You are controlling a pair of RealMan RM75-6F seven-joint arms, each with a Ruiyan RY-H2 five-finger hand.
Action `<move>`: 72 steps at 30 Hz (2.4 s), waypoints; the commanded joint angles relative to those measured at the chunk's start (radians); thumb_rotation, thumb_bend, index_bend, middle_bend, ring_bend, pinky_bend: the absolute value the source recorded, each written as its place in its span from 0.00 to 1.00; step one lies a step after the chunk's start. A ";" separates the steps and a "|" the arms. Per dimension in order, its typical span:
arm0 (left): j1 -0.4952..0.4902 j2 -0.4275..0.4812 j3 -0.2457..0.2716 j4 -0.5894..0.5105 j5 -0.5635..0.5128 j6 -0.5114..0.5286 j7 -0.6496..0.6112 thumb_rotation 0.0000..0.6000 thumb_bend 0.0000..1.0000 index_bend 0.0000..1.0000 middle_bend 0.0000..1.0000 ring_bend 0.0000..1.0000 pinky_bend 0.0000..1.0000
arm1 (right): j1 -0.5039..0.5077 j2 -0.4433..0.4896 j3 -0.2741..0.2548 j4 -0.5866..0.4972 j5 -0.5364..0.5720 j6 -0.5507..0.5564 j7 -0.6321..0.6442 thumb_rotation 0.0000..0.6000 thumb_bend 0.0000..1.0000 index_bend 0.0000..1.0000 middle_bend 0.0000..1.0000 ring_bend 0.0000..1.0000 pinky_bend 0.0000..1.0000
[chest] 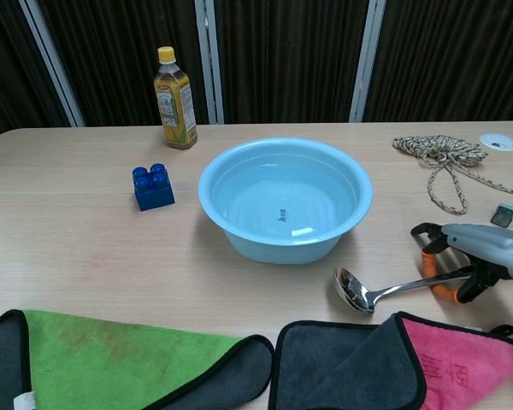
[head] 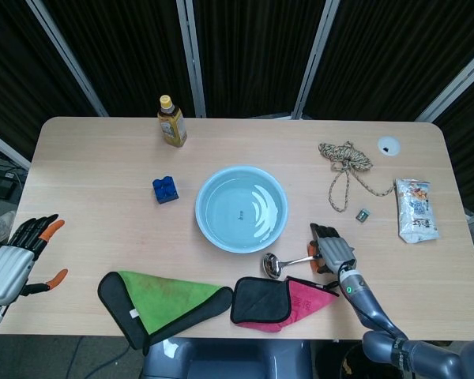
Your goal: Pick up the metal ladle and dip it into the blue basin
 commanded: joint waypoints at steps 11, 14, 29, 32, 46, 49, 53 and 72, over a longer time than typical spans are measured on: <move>0.003 0.004 0.004 -0.001 0.012 0.013 -0.010 0.82 0.31 0.00 0.00 0.00 0.00 | 0.009 0.092 0.012 -0.144 0.061 0.037 -0.126 1.00 0.39 0.68 0.00 0.00 0.00; 0.004 0.005 0.006 -0.001 0.013 0.015 -0.012 0.82 0.31 0.00 0.00 0.00 0.00 | 0.011 0.116 0.015 -0.179 0.081 0.048 -0.151 1.00 0.40 0.69 0.00 0.00 0.00; 0.002 0.004 0.011 -0.010 0.015 0.006 0.000 0.82 0.31 0.00 0.00 0.00 0.00 | 0.038 0.268 0.010 -0.367 0.205 0.080 -0.295 1.00 0.42 0.70 0.00 0.00 0.00; 0.003 0.005 0.009 -0.011 0.010 0.009 -0.001 0.82 0.31 0.00 0.00 0.00 0.00 | 0.045 0.304 0.005 -0.410 0.239 0.082 -0.318 1.00 0.43 0.70 0.00 0.00 0.00; -0.001 -0.001 0.011 -0.013 0.003 -0.009 0.014 0.83 0.30 0.00 0.00 0.00 0.00 | 0.080 0.438 0.002 -0.516 0.341 0.092 -0.353 1.00 0.43 0.70 0.00 0.00 0.00; -0.003 -0.002 0.007 -0.014 -0.009 -0.016 0.016 0.82 0.30 0.00 0.00 0.00 0.00 | 0.096 0.473 -0.001 -0.545 0.377 0.102 -0.380 1.00 0.43 0.70 0.00 0.00 0.00; -0.002 -0.006 0.005 -0.014 -0.007 -0.012 0.017 0.83 0.31 0.00 0.00 0.00 0.00 | 0.118 0.525 0.002 -0.593 0.423 0.114 -0.404 1.00 0.43 0.70 0.00 0.00 0.00; -0.009 -0.032 -0.005 -0.024 -0.043 -0.046 0.089 0.82 0.31 0.00 0.00 0.00 0.00 | 0.355 0.690 -0.011 -0.685 0.750 0.038 -0.543 1.00 0.43 0.71 0.00 0.00 0.00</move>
